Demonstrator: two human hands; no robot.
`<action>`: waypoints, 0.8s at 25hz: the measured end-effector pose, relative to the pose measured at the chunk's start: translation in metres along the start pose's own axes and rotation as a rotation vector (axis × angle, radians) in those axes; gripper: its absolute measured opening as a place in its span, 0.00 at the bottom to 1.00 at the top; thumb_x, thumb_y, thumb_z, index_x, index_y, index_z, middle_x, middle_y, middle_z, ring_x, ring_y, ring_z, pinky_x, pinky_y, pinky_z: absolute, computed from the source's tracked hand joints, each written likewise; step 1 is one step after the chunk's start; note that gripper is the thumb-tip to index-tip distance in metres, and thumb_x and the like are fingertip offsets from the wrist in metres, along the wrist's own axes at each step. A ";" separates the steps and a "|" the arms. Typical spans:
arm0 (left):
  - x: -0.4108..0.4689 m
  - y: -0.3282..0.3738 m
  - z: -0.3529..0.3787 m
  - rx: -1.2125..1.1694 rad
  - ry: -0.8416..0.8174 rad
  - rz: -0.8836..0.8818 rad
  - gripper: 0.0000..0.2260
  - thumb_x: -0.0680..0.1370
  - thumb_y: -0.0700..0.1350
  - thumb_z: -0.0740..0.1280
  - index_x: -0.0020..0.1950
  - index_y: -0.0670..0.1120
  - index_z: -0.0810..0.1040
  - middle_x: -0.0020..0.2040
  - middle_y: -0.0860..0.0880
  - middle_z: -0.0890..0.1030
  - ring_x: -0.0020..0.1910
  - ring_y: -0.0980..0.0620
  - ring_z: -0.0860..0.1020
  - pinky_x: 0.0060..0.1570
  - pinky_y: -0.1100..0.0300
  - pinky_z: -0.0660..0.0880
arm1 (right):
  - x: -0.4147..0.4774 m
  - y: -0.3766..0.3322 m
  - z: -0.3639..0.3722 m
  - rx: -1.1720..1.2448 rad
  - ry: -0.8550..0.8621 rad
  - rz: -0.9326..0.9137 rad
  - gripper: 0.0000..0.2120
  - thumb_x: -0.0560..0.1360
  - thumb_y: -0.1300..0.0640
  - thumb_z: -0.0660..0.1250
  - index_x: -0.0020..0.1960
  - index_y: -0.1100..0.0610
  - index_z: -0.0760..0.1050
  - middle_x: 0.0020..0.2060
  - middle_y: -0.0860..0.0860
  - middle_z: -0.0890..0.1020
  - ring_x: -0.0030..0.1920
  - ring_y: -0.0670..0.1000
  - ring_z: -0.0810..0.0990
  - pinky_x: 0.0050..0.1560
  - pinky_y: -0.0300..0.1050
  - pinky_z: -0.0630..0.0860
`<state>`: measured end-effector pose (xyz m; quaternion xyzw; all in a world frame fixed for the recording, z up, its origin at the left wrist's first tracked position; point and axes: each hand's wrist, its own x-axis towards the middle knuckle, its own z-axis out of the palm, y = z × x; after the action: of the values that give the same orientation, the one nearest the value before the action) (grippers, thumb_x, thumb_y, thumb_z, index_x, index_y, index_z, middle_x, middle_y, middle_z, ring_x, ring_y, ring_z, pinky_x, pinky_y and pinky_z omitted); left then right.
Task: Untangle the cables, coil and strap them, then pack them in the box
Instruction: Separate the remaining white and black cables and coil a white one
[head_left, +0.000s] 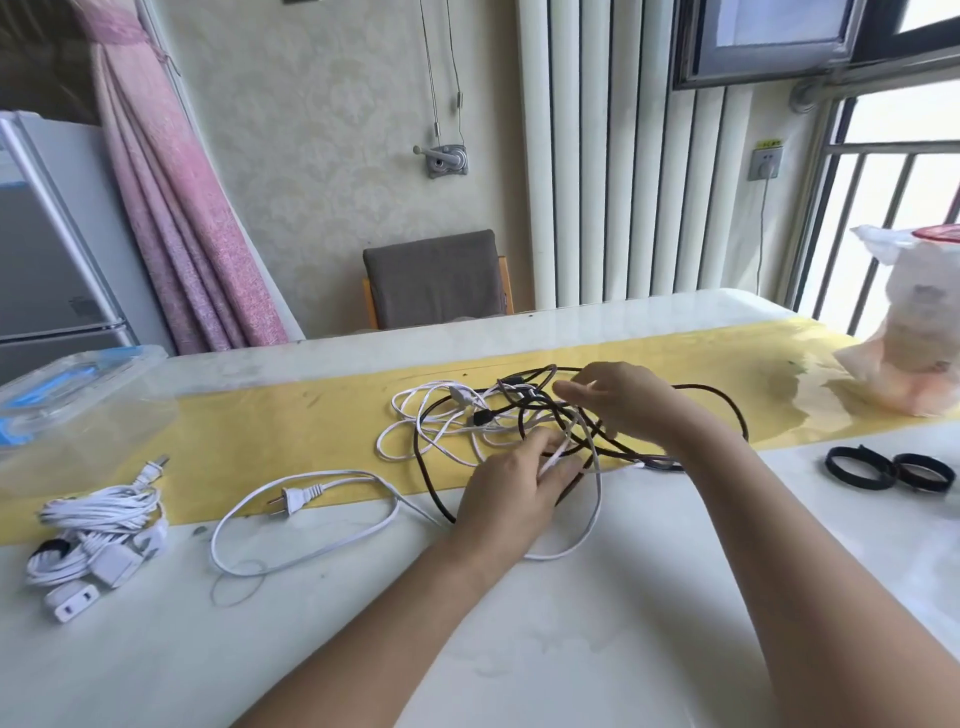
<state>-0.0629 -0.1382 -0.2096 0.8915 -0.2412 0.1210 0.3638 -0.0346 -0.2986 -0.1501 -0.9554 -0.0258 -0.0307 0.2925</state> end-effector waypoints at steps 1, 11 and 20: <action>-0.001 -0.001 -0.003 0.035 0.009 0.019 0.12 0.79 0.57 0.61 0.54 0.52 0.77 0.35 0.47 0.78 0.40 0.50 0.76 0.38 0.55 0.68 | 0.002 0.004 0.001 -0.088 -0.046 0.041 0.18 0.76 0.41 0.64 0.48 0.57 0.76 0.39 0.52 0.76 0.41 0.52 0.72 0.37 0.44 0.64; 0.020 -0.033 -0.082 0.161 0.195 0.258 0.13 0.77 0.53 0.58 0.38 0.49 0.77 0.37 0.54 0.72 0.40 0.50 0.71 0.43 0.57 0.66 | 0.018 0.017 0.004 0.521 0.528 0.191 0.16 0.77 0.54 0.62 0.33 0.60 0.70 0.26 0.52 0.65 0.33 0.53 0.65 0.34 0.45 0.60; 0.017 -0.067 -0.148 -0.359 0.917 -0.173 0.11 0.81 0.43 0.60 0.42 0.43 0.78 0.33 0.52 0.76 0.33 0.55 0.74 0.40 0.56 0.73 | 0.008 0.033 -0.033 0.283 0.959 0.184 0.16 0.80 0.51 0.57 0.44 0.63 0.70 0.44 0.64 0.77 0.47 0.63 0.73 0.46 0.52 0.64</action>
<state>-0.0197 0.0021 -0.1379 0.6866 0.0012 0.4266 0.5887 -0.0259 -0.3439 -0.1409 -0.7830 0.1916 -0.4364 0.3996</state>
